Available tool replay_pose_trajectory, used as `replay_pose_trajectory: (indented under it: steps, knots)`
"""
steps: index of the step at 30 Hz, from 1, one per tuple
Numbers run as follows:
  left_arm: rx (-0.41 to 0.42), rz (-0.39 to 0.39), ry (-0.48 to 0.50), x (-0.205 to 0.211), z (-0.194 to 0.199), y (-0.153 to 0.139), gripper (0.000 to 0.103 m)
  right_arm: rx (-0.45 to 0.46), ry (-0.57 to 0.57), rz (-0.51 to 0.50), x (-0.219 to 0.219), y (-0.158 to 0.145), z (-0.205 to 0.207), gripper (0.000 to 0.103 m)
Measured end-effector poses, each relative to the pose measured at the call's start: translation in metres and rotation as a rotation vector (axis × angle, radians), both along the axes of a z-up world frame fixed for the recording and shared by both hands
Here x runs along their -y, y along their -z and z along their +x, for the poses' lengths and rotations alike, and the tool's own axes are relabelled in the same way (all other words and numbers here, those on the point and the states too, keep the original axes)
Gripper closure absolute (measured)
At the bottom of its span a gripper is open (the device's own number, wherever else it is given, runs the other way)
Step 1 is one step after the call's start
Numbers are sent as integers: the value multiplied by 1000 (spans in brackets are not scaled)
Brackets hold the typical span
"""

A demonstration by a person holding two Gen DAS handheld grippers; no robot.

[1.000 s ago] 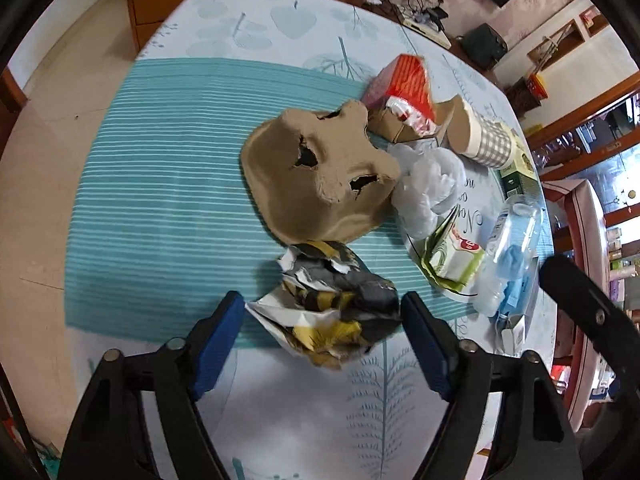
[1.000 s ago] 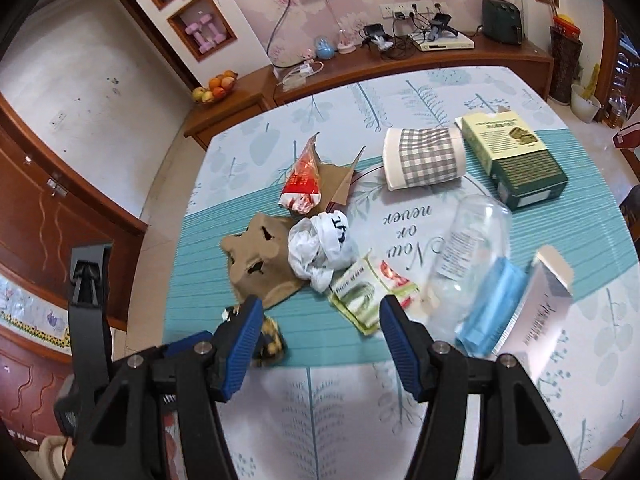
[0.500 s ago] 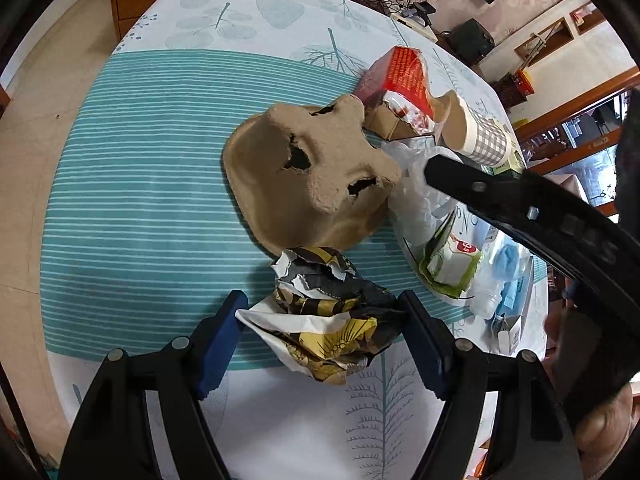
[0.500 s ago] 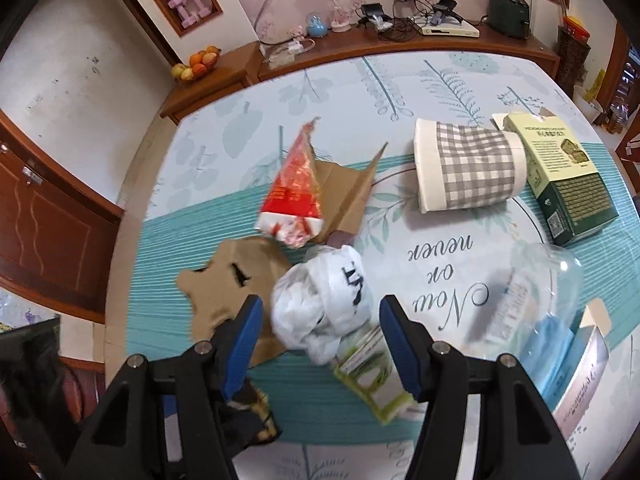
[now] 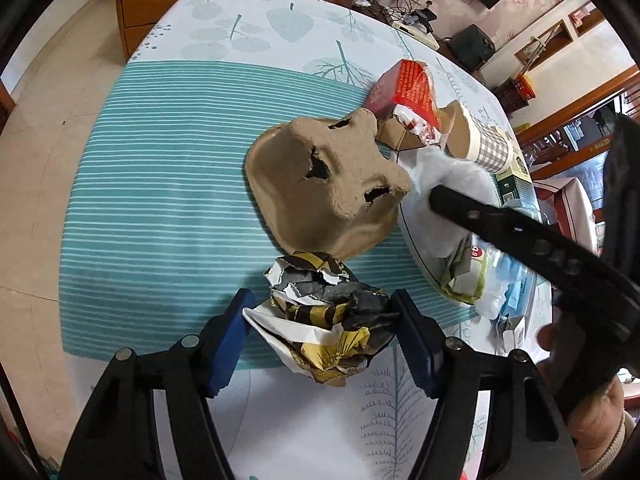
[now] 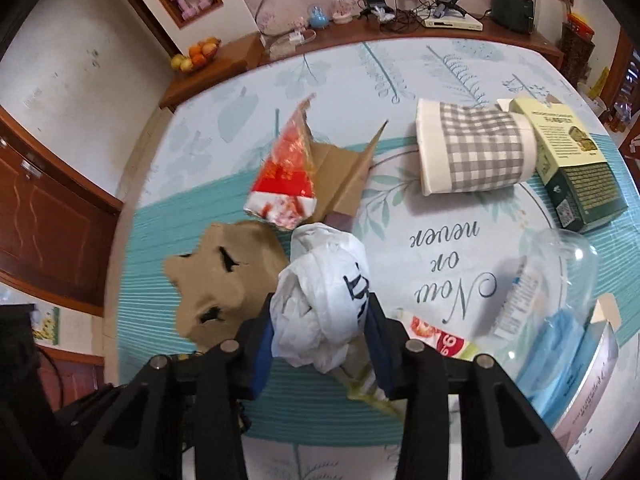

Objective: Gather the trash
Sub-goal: 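Grasp the crumpled gold wrapper with the left tool while the right grasps the white plastic bag, then carry the gold wrapper and white plastic bag with both tools down to the bin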

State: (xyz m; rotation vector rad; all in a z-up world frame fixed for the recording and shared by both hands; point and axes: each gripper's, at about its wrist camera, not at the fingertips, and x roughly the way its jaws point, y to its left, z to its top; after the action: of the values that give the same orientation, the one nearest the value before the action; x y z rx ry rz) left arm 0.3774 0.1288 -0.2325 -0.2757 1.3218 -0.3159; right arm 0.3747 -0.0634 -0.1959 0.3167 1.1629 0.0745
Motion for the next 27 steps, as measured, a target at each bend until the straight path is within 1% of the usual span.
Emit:
replay_pose_trajectory:
  steps: [3, 6, 11, 13, 17, 20, 24, 27]
  knots:
    - [24, 6, 5, 0, -9, -11, 36, 36, 7, 28, 6, -19, -17, 64]
    - [51, 3, 9, 1, -21, -28, 36, 62, 6, 53, 10, -36, -36, 64]
    - [112, -6, 4, 8, -56, -65, 37, 94, -26, 88, 19, -64, -85, 65]
    - [132, -15, -2, 10, -73, -79, 37, 108, -43, 108, 26, -75, -113, 65]
    - [184, -28, -21, 23, -119, -108, 37, 135, -74, 139, 40, -94, -167, 65]
    - [228, -29, -52, 34, -167, -128, 37, 152, -113, 160, 54, -106, -215, 65]
    - [267, -16, -89, 51, -228, -143, 37, 156, -166, 173, 74, -111, -270, 65]
    - [276, 5, -98, 69, -272, -145, 36, 158, -189, 173, 87, -112, -305, 65]
